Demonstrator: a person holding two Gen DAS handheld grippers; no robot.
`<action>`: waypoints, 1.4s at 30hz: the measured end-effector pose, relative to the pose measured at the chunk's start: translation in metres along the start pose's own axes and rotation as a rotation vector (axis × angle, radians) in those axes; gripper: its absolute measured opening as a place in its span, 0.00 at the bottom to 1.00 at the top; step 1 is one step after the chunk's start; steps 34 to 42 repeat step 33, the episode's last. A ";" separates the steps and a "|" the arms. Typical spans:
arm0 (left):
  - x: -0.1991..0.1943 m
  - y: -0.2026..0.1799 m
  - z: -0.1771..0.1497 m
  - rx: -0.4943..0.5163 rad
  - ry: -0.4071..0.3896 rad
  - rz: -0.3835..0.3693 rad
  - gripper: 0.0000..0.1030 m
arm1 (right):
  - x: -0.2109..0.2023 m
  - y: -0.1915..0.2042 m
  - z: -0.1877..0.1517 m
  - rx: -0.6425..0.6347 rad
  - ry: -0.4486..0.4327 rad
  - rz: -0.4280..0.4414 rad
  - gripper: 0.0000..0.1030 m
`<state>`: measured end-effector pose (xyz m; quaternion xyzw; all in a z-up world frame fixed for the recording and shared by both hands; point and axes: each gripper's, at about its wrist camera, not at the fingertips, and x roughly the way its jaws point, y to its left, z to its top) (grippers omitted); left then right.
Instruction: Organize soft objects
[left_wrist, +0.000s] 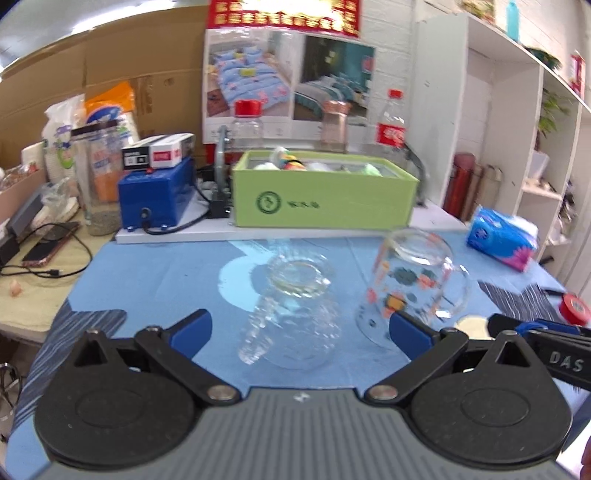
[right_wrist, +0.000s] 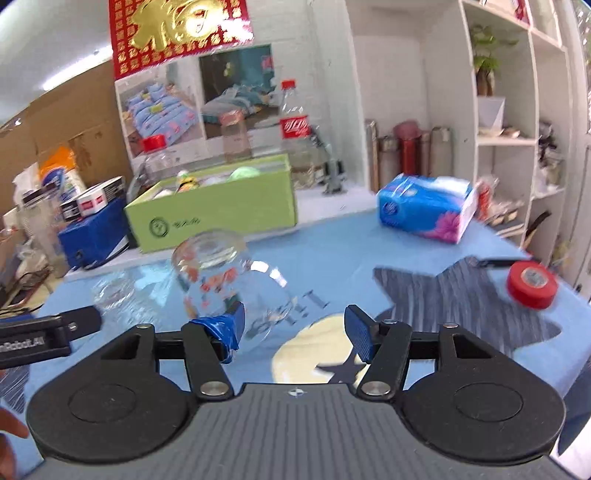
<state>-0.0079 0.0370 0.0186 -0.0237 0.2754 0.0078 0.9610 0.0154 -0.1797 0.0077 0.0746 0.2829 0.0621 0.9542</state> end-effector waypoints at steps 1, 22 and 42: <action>0.001 -0.004 -0.002 0.014 0.008 -0.004 0.99 | 0.001 -0.001 -0.003 0.003 0.019 0.003 0.44; 0.008 -0.028 -0.012 0.028 0.069 -0.066 0.99 | -0.003 -0.016 -0.027 0.032 0.073 0.005 0.45; 0.007 -0.024 -0.013 0.004 0.036 -0.096 0.99 | -0.001 -0.013 -0.027 0.023 0.083 -0.003 0.45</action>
